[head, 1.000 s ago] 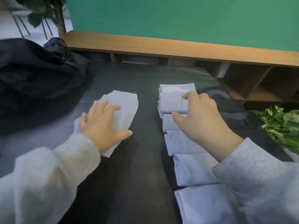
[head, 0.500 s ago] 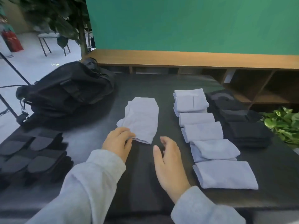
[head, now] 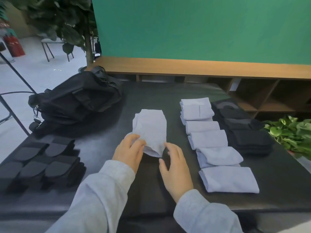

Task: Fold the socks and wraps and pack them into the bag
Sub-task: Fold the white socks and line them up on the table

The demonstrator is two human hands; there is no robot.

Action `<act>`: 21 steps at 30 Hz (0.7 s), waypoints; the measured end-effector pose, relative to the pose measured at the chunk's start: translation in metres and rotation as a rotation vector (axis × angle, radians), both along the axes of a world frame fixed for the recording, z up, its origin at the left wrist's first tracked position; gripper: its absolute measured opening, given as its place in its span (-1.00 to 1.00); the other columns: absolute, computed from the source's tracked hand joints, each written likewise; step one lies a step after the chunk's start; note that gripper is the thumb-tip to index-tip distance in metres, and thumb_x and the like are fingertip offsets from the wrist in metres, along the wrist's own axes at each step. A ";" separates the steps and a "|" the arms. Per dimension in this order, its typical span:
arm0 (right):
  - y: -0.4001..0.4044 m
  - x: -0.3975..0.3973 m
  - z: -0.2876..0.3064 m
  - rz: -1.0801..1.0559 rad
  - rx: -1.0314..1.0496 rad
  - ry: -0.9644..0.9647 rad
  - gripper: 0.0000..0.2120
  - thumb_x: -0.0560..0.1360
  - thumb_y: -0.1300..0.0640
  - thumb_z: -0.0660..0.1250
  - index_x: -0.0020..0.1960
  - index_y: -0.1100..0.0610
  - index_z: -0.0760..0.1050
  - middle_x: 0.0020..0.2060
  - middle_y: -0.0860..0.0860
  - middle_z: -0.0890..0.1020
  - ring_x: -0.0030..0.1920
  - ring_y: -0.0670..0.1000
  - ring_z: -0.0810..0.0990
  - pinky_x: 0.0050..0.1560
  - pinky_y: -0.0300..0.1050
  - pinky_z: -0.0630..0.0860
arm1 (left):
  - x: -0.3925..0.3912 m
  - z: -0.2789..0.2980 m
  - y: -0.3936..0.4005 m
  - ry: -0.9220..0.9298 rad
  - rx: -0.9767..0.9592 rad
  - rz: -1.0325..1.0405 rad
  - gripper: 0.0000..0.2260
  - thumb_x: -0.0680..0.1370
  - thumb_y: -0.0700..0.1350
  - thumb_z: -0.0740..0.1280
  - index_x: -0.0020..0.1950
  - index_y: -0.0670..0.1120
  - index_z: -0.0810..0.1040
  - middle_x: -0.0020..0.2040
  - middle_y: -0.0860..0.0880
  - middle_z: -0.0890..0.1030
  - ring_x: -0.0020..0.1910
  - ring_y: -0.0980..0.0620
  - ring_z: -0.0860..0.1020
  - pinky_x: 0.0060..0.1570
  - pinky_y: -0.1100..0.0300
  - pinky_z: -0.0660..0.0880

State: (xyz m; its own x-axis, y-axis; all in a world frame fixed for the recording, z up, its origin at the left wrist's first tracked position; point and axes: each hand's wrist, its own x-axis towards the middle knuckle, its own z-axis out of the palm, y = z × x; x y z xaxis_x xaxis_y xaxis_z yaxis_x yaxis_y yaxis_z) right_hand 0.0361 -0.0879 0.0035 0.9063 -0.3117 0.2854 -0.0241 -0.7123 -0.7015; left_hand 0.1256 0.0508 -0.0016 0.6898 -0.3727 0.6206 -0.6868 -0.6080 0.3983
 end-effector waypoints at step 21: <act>-0.016 0.060 0.009 -0.060 0.111 0.162 -0.78 0.58 0.17 0.15 0.13 -0.03 0.50 -0.02 -0.24 0.46 0.04 -0.19 0.43 0.00 -0.43 0.28 | 0.016 0.002 -0.021 0.482 0.200 0.068 -0.38 0.53 0.19 0.16 0.50 0.09 -0.03 0.52 0.16 -0.08 0.47 0.13 0.08 0.41 0.21 0.13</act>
State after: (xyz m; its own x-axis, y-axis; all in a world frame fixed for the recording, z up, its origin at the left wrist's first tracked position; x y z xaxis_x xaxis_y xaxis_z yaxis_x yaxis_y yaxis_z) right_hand 0.0961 -0.1035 0.0127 0.9164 -0.3881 0.0982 -0.1831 -0.6244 -0.7593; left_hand 0.1415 0.0294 0.0002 0.9064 -0.3956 0.1484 -0.4105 -0.7415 0.5307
